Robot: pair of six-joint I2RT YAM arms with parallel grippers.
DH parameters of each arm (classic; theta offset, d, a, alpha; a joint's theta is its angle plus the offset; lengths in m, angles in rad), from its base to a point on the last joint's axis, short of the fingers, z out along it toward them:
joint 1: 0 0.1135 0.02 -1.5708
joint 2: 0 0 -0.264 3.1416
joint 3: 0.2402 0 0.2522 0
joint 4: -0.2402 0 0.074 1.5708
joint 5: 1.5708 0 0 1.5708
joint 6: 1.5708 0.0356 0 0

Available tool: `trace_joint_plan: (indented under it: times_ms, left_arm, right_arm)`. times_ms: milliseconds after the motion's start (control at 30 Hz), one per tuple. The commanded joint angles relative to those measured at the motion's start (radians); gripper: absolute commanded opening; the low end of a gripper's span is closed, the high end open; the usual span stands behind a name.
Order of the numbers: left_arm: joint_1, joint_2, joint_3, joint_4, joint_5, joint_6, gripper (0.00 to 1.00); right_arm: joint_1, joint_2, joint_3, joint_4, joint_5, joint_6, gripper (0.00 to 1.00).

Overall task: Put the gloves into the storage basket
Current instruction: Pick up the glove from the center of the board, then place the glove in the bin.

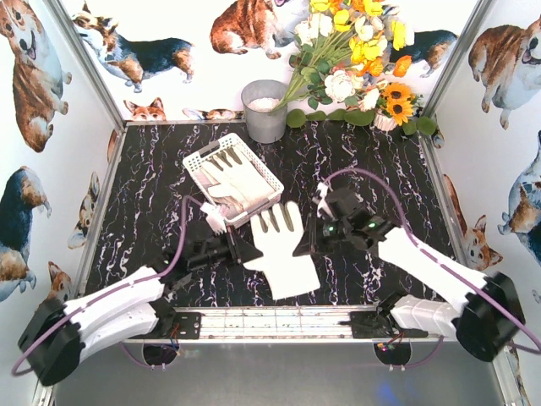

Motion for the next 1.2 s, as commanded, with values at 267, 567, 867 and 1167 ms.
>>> trace_joint_plan:
  times_ms: [267, 567, 867, 1167]
  left_arm:
    - [0.014, -0.017, 0.433, -0.589, -0.225, 0.252, 0.00]
    - [0.148, 0.108, 0.627, -0.606, -0.320, 0.329, 0.00]
    - [0.330, 0.203, 0.629, -0.528, -0.231, 0.341, 0.00]
    - [0.395, 0.323, 0.644, -0.420, -0.236, 0.317, 0.00]
  right_arm:
    - [-0.021, -0.062, 0.395, -0.142, 0.201, -0.160, 0.00]
    - [-0.031, 0.250, 0.678, -0.056, 0.223, -0.351, 0.00]
    - [-0.071, 0.502, 0.862, 0.097, 0.189, -0.441, 0.00]
    - [-0.102, 0.741, 1.021, 0.181, 0.147, -0.498, 0.00]
